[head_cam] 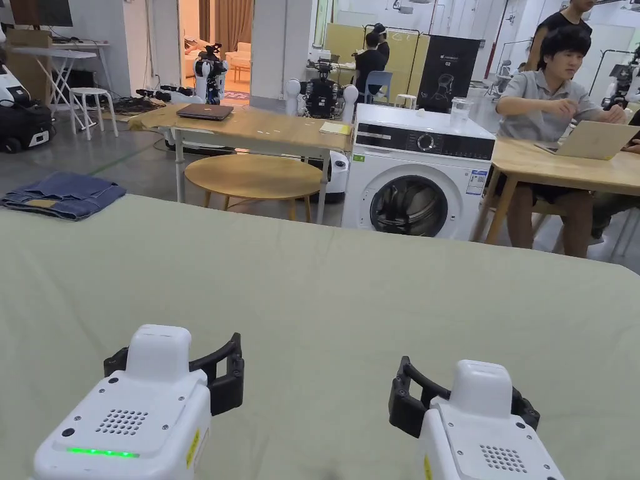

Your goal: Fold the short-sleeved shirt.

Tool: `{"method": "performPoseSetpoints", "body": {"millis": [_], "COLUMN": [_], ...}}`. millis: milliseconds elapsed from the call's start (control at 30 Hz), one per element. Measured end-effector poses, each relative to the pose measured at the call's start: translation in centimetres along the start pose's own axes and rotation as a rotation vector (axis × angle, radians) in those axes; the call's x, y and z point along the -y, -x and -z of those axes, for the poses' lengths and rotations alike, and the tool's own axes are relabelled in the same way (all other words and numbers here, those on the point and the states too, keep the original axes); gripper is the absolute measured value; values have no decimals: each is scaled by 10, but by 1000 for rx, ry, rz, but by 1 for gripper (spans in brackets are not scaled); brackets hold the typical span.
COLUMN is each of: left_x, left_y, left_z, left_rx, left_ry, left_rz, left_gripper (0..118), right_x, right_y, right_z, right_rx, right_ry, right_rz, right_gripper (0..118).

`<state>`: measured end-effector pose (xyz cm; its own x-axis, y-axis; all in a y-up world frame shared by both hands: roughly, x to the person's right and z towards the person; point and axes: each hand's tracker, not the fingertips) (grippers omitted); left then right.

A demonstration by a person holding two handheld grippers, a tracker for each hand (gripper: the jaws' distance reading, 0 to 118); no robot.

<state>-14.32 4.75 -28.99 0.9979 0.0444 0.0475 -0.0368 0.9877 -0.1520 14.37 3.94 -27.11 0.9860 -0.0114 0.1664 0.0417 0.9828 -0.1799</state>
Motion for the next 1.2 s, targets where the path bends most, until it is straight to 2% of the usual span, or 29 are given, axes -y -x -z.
{"method": "performPoseSetpoints", "body": {"millis": [133, 300, 367, 400, 500, 567, 700, 800, 1033, 1200], "left_x": [1, 2, 4, 4, 5, 5, 2, 1, 3, 0], "left_y": [8, 11, 10, 11, 13, 18, 23, 22, 5, 0], "left_z": [-1, 1, 2, 3, 1, 0, -1, 0, -9, -4], "left_rx": [22, 16, 1, 0, 10, 52, 81, 70, 22, 25], "left_ry": [15, 42, 46, 42, 17, -15, -43, -49, -135, -82], "left_rz": [-79, -111, -112, -118, -147, -182, -223, -206, 8, 21], "left_gripper": [81, 81, 81, 81, 81, 81, 81, 81, 81, 81], "right_x": [-1, -3, -4, -2, 0, -2, -7, -7, -14, -17], "right_y": [-3, -9, -5, -3, -6, -7, -4, -3, -3, -1], "right_z": [-3, 0, 6, 7, 5, 5, 9, 10, 11, 15], "right_rx": [24, -7, 85, 96, 56, 28, 38, 60, 83, 95], "right_ry": [-7, 28, 66, 50, 22, 22, 42, 34, 28, 50], "right_rz": [6, 81, 55, 37, 41, 70, 98, 101, 154, 160], "right_gripper": [96, 96, 96, 96, 96, 96, 96, 96, 96, 96]}}
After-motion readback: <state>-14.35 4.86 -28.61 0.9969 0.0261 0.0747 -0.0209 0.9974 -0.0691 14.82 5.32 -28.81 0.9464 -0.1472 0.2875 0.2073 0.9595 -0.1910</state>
